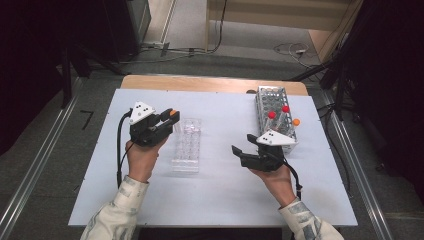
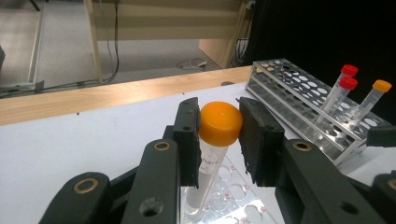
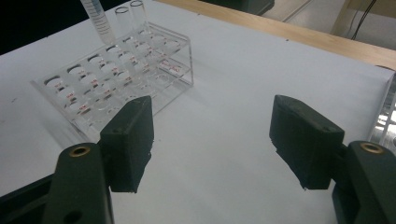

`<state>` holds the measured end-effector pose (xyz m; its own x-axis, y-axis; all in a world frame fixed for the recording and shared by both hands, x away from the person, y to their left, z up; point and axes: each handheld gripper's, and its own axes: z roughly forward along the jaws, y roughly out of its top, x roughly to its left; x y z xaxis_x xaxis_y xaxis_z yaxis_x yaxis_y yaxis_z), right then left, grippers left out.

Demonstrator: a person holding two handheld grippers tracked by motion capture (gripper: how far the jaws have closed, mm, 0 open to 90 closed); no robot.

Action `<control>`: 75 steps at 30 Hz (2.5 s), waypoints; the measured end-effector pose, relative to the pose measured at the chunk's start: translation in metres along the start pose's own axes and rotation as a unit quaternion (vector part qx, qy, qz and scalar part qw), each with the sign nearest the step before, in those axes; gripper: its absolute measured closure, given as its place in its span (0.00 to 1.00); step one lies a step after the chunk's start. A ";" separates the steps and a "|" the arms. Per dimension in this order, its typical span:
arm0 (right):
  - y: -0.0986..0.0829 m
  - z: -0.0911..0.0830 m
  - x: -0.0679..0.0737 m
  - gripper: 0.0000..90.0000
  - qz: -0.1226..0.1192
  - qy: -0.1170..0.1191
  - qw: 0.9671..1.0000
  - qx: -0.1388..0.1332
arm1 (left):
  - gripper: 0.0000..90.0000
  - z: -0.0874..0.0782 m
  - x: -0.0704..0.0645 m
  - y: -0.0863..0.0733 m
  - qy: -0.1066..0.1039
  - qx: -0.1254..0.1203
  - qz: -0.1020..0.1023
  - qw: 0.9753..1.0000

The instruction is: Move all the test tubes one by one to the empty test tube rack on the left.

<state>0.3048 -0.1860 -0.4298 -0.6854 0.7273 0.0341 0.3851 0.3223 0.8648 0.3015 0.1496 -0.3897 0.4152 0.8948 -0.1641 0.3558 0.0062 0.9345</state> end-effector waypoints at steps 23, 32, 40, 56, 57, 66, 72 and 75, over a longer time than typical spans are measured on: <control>-0.001 0.000 0.000 0.32 -0.002 -0.004 1.000 0.003 | 0.74 0.025 -0.002 -0.026 0.021 0.074 0.013 0.997; -0.001 -0.003 -0.002 0.33 0.001 -0.009 1.000 -0.003 | 0.58 0.020 -0.002 -0.023 0.016 0.059 0.000 0.998; 0.003 -0.023 -0.023 0.33 0.019 -0.043 0.999 -0.024 | 0.36 0.017 -0.004 -0.021 0.020 0.042 -0.010 0.999; -0.009 -0.066 -0.089 0.33 0.061 -0.158 0.985 -0.041 | 0.34 0.017 -0.006 -0.021 0.023 0.038 -0.006 0.999; -0.011 -0.065 -0.091 0.33 0.063 -0.162 0.984 -0.039 | 0.34 0.017 -0.006 -0.021 0.023 0.038 -0.005 0.999; -0.025 -0.053 -0.113 0.39 0.077 -0.191 0.978 -0.030 | 0.27 0.017 -0.006 -0.020 0.029 0.035 -0.007 0.999; -0.032 -0.041 -0.126 0.53 0.091 -0.188 0.978 -0.020 | 0.23 0.019 -0.007 -0.021 0.032 0.038 -0.008 0.999; -0.033 -0.037 -0.128 0.60 0.090 -0.190 0.977 -0.021 | 0.23 0.019 -0.007 -0.021 0.031 0.038 -0.006 0.999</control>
<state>0.3569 -0.3120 -0.4442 -0.3270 0.9450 0.0070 0.4468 0.1480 0.8823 0.3068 0.1343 -0.4145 0.3592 0.9204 -0.1542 0.4242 -0.0138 0.9055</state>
